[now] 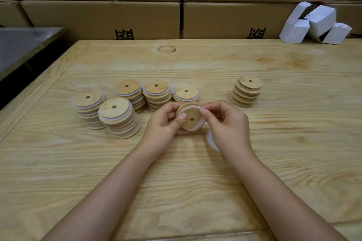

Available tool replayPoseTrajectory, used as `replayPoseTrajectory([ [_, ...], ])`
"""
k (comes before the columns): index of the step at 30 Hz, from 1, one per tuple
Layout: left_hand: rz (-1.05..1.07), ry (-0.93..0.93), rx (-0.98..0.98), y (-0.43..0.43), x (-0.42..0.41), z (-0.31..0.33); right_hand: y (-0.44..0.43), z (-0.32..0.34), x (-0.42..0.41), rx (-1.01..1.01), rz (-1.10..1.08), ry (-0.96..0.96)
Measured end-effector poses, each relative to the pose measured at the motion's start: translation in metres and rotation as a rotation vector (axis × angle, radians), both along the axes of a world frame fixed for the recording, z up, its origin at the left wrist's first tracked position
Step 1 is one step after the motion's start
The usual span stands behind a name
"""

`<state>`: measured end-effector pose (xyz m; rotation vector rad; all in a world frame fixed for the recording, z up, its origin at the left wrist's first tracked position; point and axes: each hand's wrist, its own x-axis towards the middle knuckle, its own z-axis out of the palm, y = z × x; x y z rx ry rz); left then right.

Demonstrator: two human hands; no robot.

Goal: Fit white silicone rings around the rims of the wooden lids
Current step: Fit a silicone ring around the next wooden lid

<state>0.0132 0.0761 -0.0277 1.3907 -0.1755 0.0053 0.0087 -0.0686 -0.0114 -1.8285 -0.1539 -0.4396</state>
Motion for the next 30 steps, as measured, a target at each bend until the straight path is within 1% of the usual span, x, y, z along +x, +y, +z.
replayPoseTrajectory([
  [5,0.032,0.017,-0.055,0.000,0.001,0.002,0.003,0.001,0.000,0.177,0.016,0.039],
  [11,0.024,0.077,-0.089,0.003,0.000,0.004,0.002,0.002,0.004,0.306,0.112,0.144],
  [13,0.017,0.081,-0.083,0.003,0.000,0.004,0.001,0.001,0.004,0.311,0.127,0.148],
  [15,0.024,0.082,-0.097,0.003,0.001,0.005,0.001,-0.001,0.004,0.254,0.132,0.129],
  [18,0.028,0.077,-0.096,0.004,0.001,0.006,0.002,-0.004,0.003,0.119,0.071,0.081],
  [22,-0.013,0.069,-0.054,0.004,0.000,0.005,0.002,-0.005,0.002,0.032,0.000,0.040],
  [24,-0.002,0.043,0.011,0.003,0.000,0.003,0.003,-0.005,-0.001,-0.062,-0.006,-0.001],
  [26,0.032,-0.044,0.145,0.001,-0.001,0.000,0.005,-0.005,-0.004,-0.142,-0.014,-0.049],
  [28,0.047,-0.129,0.246,0.000,-0.002,-0.002,0.006,-0.005,-0.005,-0.167,-0.028,-0.093],
  [30,0.054,-0.141,0.253,-0.001,-0.003,-0.002,0.005,-0.005,-0.006,-0.155,-0.036,-0.122],
])
